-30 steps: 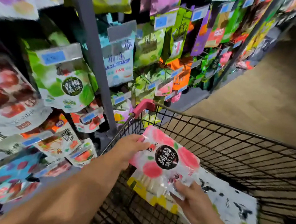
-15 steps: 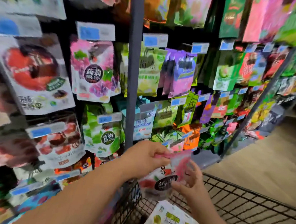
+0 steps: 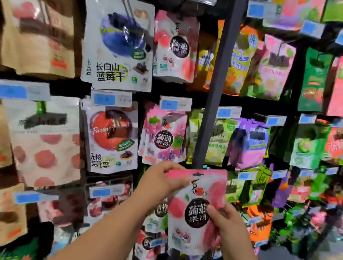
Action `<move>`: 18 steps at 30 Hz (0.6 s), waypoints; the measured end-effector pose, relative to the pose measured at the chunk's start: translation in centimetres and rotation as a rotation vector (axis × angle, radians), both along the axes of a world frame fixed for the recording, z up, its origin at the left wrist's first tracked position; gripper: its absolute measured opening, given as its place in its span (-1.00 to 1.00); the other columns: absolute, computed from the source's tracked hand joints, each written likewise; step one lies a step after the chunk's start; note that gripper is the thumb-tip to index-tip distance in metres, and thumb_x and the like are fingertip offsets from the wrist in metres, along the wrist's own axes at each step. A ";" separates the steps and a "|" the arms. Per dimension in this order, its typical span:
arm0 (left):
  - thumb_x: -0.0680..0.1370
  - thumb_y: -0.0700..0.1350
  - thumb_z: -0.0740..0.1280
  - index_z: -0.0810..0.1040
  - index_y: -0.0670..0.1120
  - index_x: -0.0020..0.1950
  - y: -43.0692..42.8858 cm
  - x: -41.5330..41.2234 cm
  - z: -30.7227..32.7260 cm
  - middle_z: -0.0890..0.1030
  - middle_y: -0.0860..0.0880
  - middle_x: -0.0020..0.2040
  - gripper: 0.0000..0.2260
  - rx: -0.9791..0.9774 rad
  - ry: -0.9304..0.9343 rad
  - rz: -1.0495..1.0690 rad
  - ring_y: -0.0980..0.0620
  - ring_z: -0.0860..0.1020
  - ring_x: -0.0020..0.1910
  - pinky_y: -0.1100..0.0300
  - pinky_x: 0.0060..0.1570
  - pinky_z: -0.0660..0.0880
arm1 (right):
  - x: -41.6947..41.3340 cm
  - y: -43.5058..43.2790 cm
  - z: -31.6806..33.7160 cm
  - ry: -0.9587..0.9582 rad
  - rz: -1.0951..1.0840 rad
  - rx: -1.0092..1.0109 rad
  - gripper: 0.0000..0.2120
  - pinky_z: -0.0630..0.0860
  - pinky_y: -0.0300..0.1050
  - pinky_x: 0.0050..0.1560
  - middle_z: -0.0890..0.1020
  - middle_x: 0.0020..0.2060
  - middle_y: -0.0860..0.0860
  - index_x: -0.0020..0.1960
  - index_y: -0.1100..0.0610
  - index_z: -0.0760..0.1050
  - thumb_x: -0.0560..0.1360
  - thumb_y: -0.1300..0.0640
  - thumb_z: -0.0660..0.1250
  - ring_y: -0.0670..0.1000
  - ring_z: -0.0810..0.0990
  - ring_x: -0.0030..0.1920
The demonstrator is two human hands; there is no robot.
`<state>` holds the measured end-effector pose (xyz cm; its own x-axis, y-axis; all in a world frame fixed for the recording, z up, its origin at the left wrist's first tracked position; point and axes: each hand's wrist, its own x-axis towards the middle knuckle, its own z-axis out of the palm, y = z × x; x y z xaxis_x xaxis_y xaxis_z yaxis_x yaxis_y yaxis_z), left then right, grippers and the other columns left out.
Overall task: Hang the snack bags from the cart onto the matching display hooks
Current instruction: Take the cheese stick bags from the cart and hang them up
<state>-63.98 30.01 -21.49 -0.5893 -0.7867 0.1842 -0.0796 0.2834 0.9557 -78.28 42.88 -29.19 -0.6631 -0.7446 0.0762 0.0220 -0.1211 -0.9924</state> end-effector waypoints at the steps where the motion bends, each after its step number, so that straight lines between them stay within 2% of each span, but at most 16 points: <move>1: 0.40 -0.06 0.53 0.63 0.02 -0.01 -0.8 0.3 0.3 0.65 0.03 -0.07 -0.80 0.064 0.037 -0.002 0.02 0.62 -0.16 0.26 -0.26 0.48 | 0.0 -1.0 0.5 0.010 -0.002 -0.013 -0.89 0.58 -0.15 -0.28 0.71 -0.18 0.19 0.02 0.24 0.60 0.49 0.29 0.37 0.05 0.70 -0.25; 3: 0.42 -0.11 0.52 0.62 -0.04 -0.01 -2.4 0.6 0.7 0.66 0.01 -0.15 -0.82 0.146 0.108 -0.018 0.04 0.61 -0.23 0.22 -0.26 0.50 | 0.0 -3.1 1.3 0.033 -0.009 -0.024 -0.86 0.60 0.01 -0.05 0.73 -0.14 0.17 0.03 0.23 0.62 0.48 0.26 0.39 0.16 0.70 -0.10; 7: 0.44 -0.24 0.48 0.62 -0.12 0.01 -5.7 0.4 1.6 0.69 -0.07 -0.14 -0.83 0.272 0.254 -0.024 0.01 0.64 -0.19 0.20 -0.16 0.57 | 0.3 -7.0 2.4 0.055 -0.023 -0.045 -0.89 0.59 0.11 0.01 0.72 -0.16 0.17 -0.04 0.21 0.61 0.46 0.20 0.43 0.21 0.70 -0.08; 9: 0.43 -0.24 0.49 0.62 -0.18 0.02 -7.6 0.0 1.7 0.70 -0.13 -0.08 -0.81 0.318 0.306 0.002 -0.10 0.66 -0.08 0.03 0.06 0.59 | 0.5 -8.7 2.9 0.073 -0.023 -0.048 -0.87 0.58 0.20 0.09 0.72 -0.13 0.18 -0.03 0.19 0.62 0.45 0.16 0.45 0.23 0.69 -0.05; 11: 0.42 -0.18 0.50 0.62 -0.22 -0.02 -9.2 -0.4 1.7 0.69 -0.17 -0.06 -0.81 0.334 0.346 0.024 -0.17 0.64 -0.03 -0.14 0.18 0.53 | 0.4 -10.4 3.3 0.071 -0.039 -0.048 -0.90 0.58 0.21 0.10 0.73 -0.12 0.15 -0.02 0.15 0.64 0.48 0.17 0.43 0.21 0.70 -0.04; 14: 0.42 -0.11 0.50 0.64 -0.16 -0.10 -11.2 -1.2 1.9 0.69 -0.20 -0.04 -0.85 0.345 0.387 0.023 -0.23 0.63 0.02 -0.12 0.17 0.53 | 0.2 -12.7 3.9 0.093 -0.069 -0.049 -0.95 0.56 0.30 0.11 0.71 -0.13 0.20 -0.08 0.10 0.65 0.48 0.13 0.44 0.25 0.68 -0.04; 16: 0.43 -0.07 0.49 0.60 -0.15 -0.08 -12.2 -1.7 2.3 0.67 -0.17 -0.06 -0.81 0.351 0.415 0.017 -0.16 0.61 -0.04 -0.05 0.08 0.50 | 0.0 -13.9 4.4 0.103 -0.084 -0.062 -0.94 0.54 0.34 0.10 0.71 -0.13 0.21 -0.10 0.10 0.64 0.48 0.12 0.45 0.26 0.68 -0.05; 18: 0.46 -0.06 0.47 0.60 -0.18 -0.03 -12.9 -2.1 2.8 0.69 -0.15 -0.02 -0.79 0.365 0.440 0.003 -0.18 0.63 0.02 -0.10 0.14 0.52 | -0.2 -14.9 4.9 0.092 -0.102 -0.077 -0.94 0.55 0.35 0.09 0.72 -0.14 0.19 -0.10 0.16 0.64 0.48 0.16 0.44 0.25 0.69 -0.06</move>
<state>-66.07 17.11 -18.70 -0.5162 -0.8469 0.1276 0.3475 -0.0710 0.9350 -78.53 27.94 -24.32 -0.7228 -0.6632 0.1943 -0.0846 -0.1941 -0.9773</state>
